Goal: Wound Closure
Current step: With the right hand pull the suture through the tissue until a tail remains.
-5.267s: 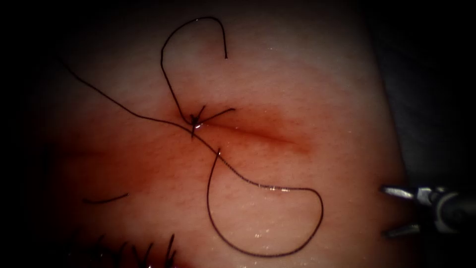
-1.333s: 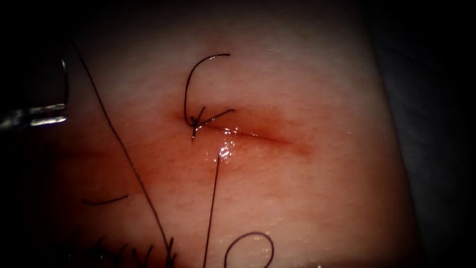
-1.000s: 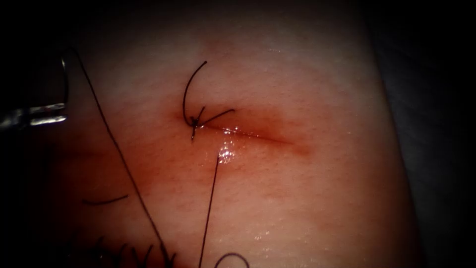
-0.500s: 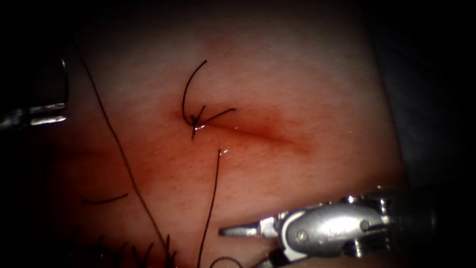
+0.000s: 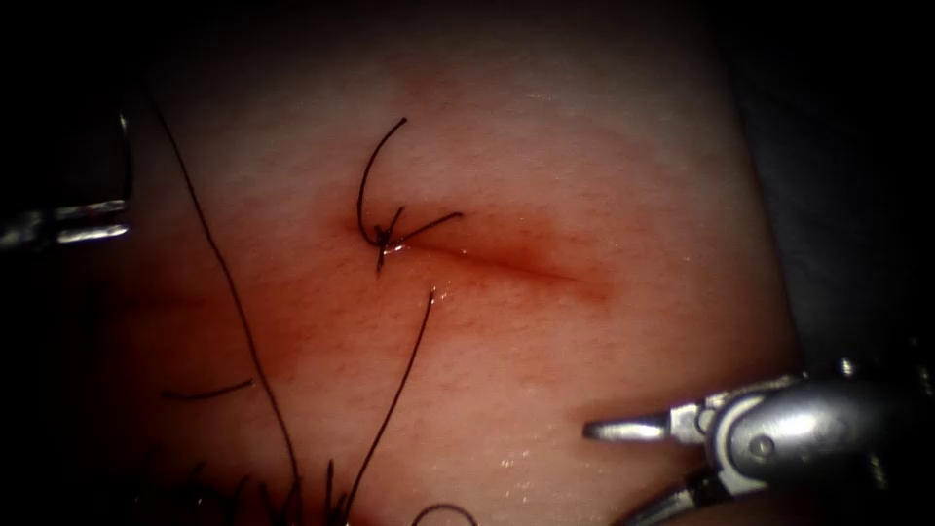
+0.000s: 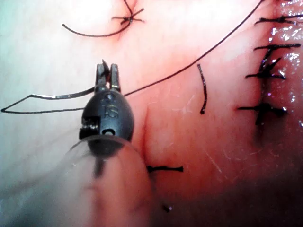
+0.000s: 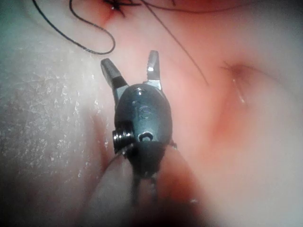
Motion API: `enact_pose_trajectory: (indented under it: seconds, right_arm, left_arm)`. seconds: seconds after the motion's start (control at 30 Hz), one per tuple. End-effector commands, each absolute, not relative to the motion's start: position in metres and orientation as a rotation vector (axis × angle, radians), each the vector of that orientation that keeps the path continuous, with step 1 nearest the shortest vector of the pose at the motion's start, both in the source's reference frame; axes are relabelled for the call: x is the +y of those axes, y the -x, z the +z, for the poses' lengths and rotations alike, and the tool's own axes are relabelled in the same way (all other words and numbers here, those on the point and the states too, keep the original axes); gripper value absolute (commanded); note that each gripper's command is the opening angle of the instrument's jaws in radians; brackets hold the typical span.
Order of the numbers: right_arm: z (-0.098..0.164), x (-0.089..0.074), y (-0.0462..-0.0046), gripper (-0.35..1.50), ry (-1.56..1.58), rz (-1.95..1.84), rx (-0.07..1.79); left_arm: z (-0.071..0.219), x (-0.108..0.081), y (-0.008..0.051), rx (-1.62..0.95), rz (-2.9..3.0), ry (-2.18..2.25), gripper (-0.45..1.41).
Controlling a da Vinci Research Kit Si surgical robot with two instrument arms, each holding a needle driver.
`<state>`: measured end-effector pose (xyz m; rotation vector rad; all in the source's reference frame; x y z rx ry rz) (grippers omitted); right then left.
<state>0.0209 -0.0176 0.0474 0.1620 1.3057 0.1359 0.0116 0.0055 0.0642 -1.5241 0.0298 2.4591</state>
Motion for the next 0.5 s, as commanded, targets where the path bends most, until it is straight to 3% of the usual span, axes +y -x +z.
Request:
enact_pose_trajectory:
  seconds: [0.03,0.07,0.1,0.5]
  right_arm:
    - [0.050,-0.017,-0.0226,1.23,-0.144,0.143,1.294]
    - [0.052,-0.016,-0.0238,1.36,-0.118,0.158,1.274]
    - [0.053,-0.015,-0.0243,1.38,-0.104,0.160,1.266]
    - [0.065,-0.013,-0.0309,1.30,-0.110,0.107,1.232]
  left_arm:
    - [0.065,0.006,-0.0110,0.031,2.462,1.523,-0.45]
    - [0.065,0.006,-0.0110,0.031,2.462,1.523,-0.45]
    - [0.065,0.006,-0.0111,0.031,2.462,1.523,-0.45]
    - [0.065,0.006,-0.0112,0.030,2.462,1.524,-0.45]
